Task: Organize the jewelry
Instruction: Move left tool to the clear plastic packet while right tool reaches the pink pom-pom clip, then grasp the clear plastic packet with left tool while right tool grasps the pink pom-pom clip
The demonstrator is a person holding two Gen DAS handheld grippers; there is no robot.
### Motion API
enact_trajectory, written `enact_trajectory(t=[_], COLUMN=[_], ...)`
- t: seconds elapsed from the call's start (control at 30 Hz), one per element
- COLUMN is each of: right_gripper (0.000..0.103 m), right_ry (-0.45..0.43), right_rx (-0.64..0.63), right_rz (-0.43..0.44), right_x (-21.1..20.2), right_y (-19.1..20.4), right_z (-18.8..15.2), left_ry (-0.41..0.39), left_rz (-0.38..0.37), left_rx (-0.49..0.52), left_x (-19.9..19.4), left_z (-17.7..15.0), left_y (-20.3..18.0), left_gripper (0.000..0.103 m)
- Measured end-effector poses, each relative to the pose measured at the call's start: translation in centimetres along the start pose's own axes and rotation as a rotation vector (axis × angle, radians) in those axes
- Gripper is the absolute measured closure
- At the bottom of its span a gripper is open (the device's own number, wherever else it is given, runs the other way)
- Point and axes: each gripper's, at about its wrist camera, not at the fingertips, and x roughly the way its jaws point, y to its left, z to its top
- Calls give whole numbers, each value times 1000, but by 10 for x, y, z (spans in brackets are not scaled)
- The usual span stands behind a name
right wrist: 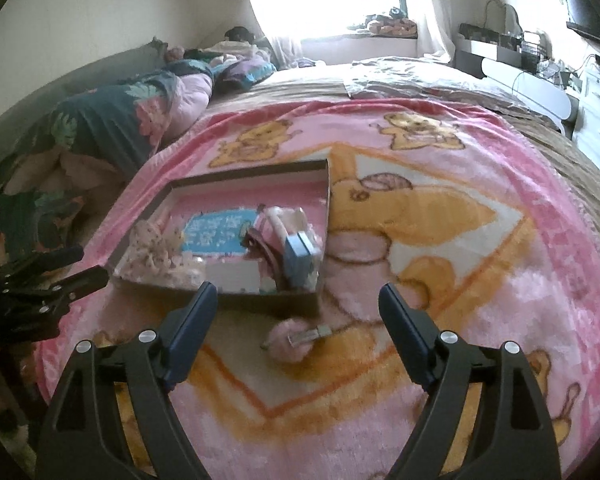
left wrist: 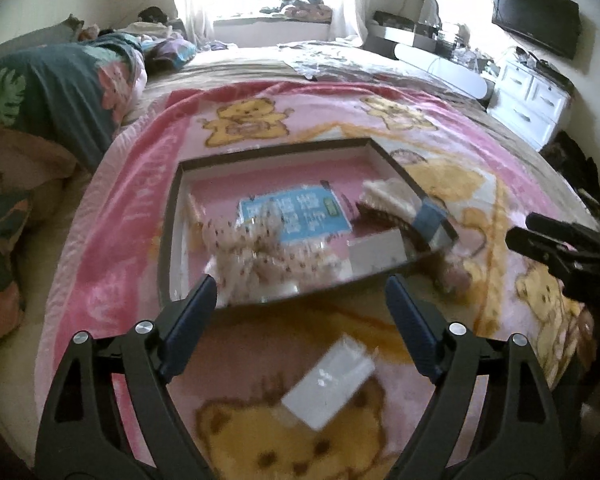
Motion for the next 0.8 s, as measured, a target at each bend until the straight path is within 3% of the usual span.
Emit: enact_trajectory(t=[0.47,0.8], right_gripper=[21,21], right_ry=[102,169], right_rx=[-30,-19], right_rz=[-3,1], right_x=[8,44], right_y=[6,8], right_z=[-39,-46], left_ry=[101,175], left_rz=[-8,-37], left_rx=[60,67], left_x=[17,48], left_z=[-50,-71], left_y=[-9,-10], left_gripper=[21,21])
